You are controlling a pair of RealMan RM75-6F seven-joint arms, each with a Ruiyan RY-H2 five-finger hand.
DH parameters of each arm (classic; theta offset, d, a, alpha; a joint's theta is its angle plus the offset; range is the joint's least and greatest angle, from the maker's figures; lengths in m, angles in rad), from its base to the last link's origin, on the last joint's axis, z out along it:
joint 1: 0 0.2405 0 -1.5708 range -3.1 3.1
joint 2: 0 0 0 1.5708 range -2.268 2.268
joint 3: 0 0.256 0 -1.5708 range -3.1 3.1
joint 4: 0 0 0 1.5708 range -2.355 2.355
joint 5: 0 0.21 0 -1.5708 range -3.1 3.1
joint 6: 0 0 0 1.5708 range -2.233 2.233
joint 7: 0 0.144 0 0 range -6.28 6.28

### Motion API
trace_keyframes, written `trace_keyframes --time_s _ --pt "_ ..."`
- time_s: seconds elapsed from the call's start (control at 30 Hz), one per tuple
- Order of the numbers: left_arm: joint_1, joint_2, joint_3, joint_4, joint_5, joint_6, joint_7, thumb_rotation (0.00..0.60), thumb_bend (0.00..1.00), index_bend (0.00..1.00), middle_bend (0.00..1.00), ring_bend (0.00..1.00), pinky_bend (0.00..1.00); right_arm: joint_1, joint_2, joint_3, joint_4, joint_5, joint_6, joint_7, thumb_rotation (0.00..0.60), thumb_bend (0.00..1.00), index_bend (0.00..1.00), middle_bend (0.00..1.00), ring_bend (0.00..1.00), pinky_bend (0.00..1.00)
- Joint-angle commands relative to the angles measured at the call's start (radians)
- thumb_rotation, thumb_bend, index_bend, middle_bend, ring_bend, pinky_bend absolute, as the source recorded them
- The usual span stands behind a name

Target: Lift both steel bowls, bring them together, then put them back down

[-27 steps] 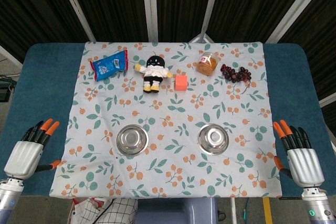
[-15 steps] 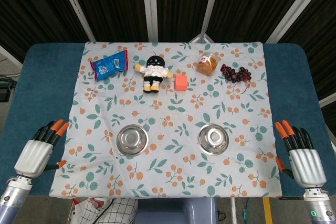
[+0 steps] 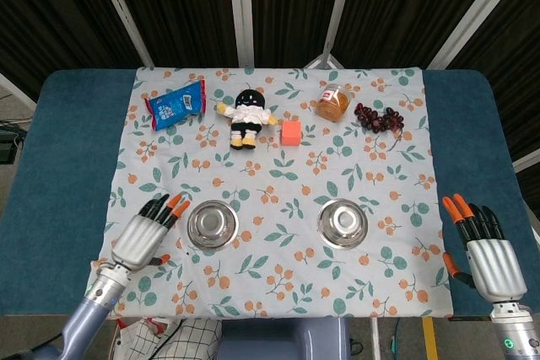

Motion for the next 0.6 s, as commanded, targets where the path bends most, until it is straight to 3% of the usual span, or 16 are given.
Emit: trace_keyframes --time_s 0.03,0.27,0.6 --pt "-0.069 -0.134 -0.028 -0.036 -0.095 -0.072 0.147 0.549 0.11 0.00 0.00 0.00 0.14 0.001 0.014 -0.005 -0.002 -0.005 -0.003 0.025 0.600 0.39 0.00 0.00 0.00 0.00" --pt "-0.117 -0.279 -0.061 0.003 -0.236 -0.049 0.354 0.549 0.11 0.00 0.00 0.00 0.14 -0.005 0.046 -0.008 0.005 -0.008 0.005 0.111 0.600 0.39 0.00 0.00 0.00 0.00" --pt "-0.147 -0.240 -0.088 -0.079 -0.303 -0.031 0.324 0.550 0.11 0.00 0.00 0.00 0.14 -0.002 0.049 -0.007 0.005 -0.003 -0.003 0.114 0.600 0.39 0.00 0.00 0.00 0.00"
